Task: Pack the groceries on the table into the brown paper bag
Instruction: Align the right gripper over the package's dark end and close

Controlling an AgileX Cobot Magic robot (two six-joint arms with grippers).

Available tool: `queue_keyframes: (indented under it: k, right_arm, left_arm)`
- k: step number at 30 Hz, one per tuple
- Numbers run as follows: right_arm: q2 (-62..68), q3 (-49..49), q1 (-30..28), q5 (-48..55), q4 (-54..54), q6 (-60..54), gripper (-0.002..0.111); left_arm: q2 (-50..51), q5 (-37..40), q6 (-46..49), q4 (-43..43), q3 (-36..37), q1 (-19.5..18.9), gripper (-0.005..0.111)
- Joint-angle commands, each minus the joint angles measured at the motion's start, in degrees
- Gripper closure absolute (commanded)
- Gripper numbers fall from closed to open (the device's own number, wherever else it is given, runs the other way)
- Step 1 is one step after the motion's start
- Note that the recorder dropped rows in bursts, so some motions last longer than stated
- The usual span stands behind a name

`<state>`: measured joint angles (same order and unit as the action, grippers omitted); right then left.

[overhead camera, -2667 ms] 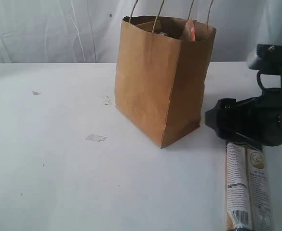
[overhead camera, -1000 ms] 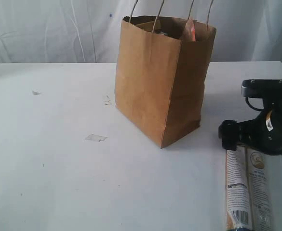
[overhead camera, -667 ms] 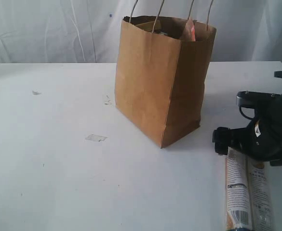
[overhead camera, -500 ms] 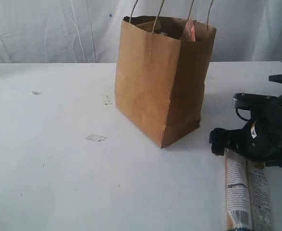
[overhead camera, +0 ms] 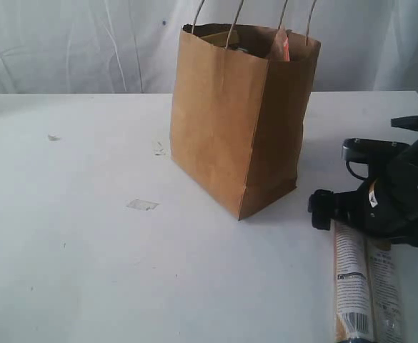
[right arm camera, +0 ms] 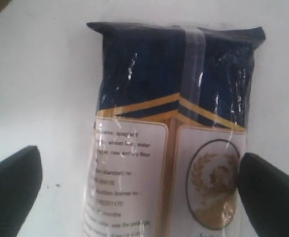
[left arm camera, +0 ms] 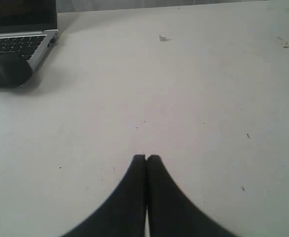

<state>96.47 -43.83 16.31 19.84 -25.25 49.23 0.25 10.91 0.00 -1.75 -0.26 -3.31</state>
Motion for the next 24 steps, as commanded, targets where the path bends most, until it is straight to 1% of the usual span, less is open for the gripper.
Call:
queue_keyframes:
  k: [1, 4, 6, 8, 20, 24]
  right_arm:
    - [1.4, 0.0, -0.3, -0.2, -0.4, 0.9, 0.007]
    - [1.7, 0.0, -0.3, 1.0, -0.7, 0.6, 0.007]
    - [1.9, 0.0, -0.3, 1.9, -3.2, 0.4, 0.007]
    - [2.2, 0.0, -0.4, 2.5, -3.3, 1.9, 0.007]
    - [3.0, 0.0, -0.3, -0.5, -2.9, 2.2, 0.007]
    - [4.2, 0.0, -0.3, 0.7, -2.9, 2.2, 0.010]
  left_arm:
    - [-0.3, -0.2, 0.0, -0.3, 0.3, 0.0, 0.107]
    - [-0.3, -0.2, 0.0, -0.3, 0.3, 0.0, 0.107]
    - [-0.3, -0.2, 0.0, -0.3, 0.3, 0.0, 0.107]
    - [-0.3, -0.2, 0.0, -0.3, 0.3, 0.0, 0.107]
    - [-0.3, -0.2, 0.0, -0.3, 0.3, 0.0, 0.107]
    - [-0.3, -0.2, 0.0, -0.3, 0.3, 0.0, 0.107]
